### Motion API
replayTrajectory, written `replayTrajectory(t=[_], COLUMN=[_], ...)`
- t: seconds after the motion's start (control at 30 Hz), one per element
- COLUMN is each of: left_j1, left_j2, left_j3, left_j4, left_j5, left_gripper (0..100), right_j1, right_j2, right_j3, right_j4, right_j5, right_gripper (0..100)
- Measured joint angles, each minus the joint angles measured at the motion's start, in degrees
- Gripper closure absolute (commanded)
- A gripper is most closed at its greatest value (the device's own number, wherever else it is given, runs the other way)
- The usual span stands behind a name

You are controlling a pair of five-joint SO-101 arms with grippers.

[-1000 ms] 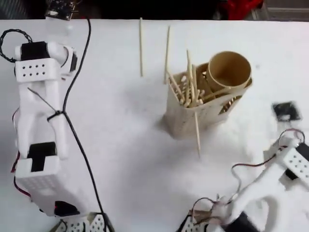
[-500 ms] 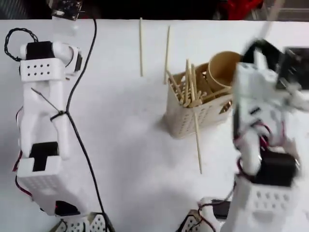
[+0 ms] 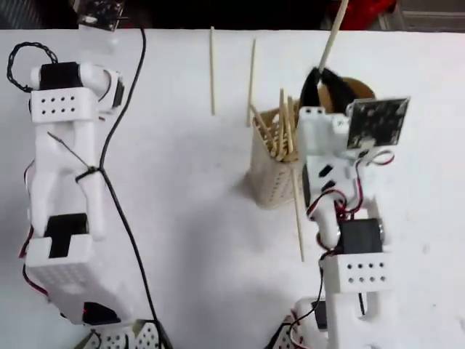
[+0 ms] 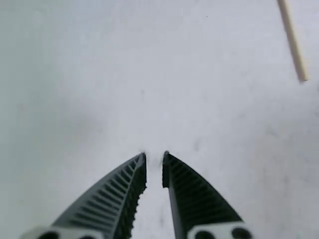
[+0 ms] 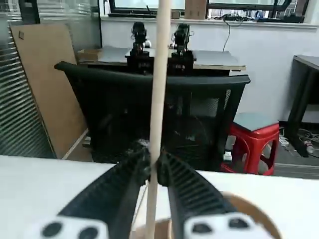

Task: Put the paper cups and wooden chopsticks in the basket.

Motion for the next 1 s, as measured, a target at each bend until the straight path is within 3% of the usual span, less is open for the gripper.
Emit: replayTrajectory(t=[0.2,0.4,0.6,0.73,0.9,1.0], left_j1=[0.0,0.0,0.0,0.09,0.79,0.79], left_j2=[0.0,0.0,0.0,0.0,-2.99,-10.99], left_j3=[0.09,0.09,0.09,0.09,0.44,5.71], left_j4=[0.0,0.0,0.0,0.09,5.1,5.36], left_j5=[0.0,0.0,0.0,0.0,6.15,9.32], left_gripper=[92,92,92,92,92,92], right_j1=[0.0,0.26,0.18,0.18,0.09,0.0], right_j2=[-4.22,-12.66,-23.38,-26.29,-26.46,-27.08], right_j3=[7.91,8.09,6.59,0.09,-1.85,0.88], right_j4=[-0.88,9.41,22.86,34.46,44.48,46.24], right_j5=[2.81,4.13,12.4,13.63,13.8,13.8], right_gripper=[73.7,72.6,72.7,77.9,97.3,95.9])
